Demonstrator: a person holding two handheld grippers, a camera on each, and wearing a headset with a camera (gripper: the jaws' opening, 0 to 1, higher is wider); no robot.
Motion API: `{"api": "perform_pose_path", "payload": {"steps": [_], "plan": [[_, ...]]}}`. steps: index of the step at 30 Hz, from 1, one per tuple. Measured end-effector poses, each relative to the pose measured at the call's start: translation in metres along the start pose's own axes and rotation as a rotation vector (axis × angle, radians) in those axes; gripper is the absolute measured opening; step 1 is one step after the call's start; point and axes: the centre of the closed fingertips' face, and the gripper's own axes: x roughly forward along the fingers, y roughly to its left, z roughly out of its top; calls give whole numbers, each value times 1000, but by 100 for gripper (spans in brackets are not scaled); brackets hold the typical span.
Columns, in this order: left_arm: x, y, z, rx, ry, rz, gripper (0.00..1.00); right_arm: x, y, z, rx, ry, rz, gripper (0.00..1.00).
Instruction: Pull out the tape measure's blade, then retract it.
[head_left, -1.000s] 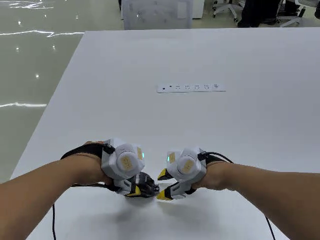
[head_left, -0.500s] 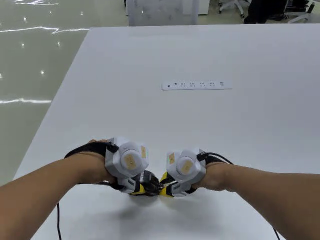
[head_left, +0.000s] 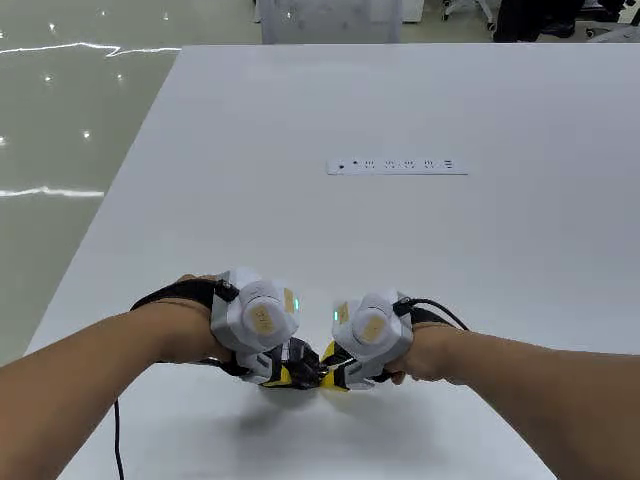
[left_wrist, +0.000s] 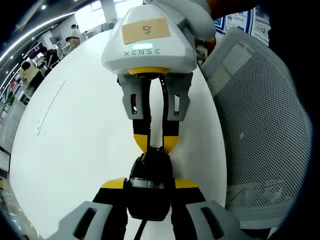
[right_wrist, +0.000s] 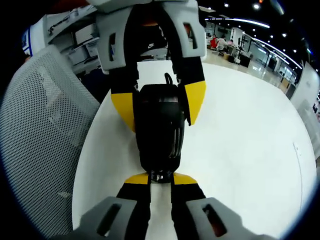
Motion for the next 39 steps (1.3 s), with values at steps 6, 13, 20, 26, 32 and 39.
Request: {"api": "perform_pose_path", "payload": {"steps": [6, 13, 20, 26, 32, 39], "plan": [[0, 0, 0, -3, -3, 4, 30, -1, -1, 0, 20, -3, 3, 12], [0, 0, 0, -6, -3, 9, 30, -3, 1, -2, 30, 1, 9, 12], [-1, 0, -1, -13, -10, 15, 30, -9, -1, -8, 45, 1, 2, 12], [-1, 0, 0, -18, -23, 11, 30, -8, 1, -11, 44, 21, -12, 13], [0, 0, 0, -12, -23, 6, 30, -8, 0, -9, 77, 31, -20, 15], [-1, 1, 0, -21, -30, 10, 30, -1, -5, -2, 75, 5, -23, 14]]}}
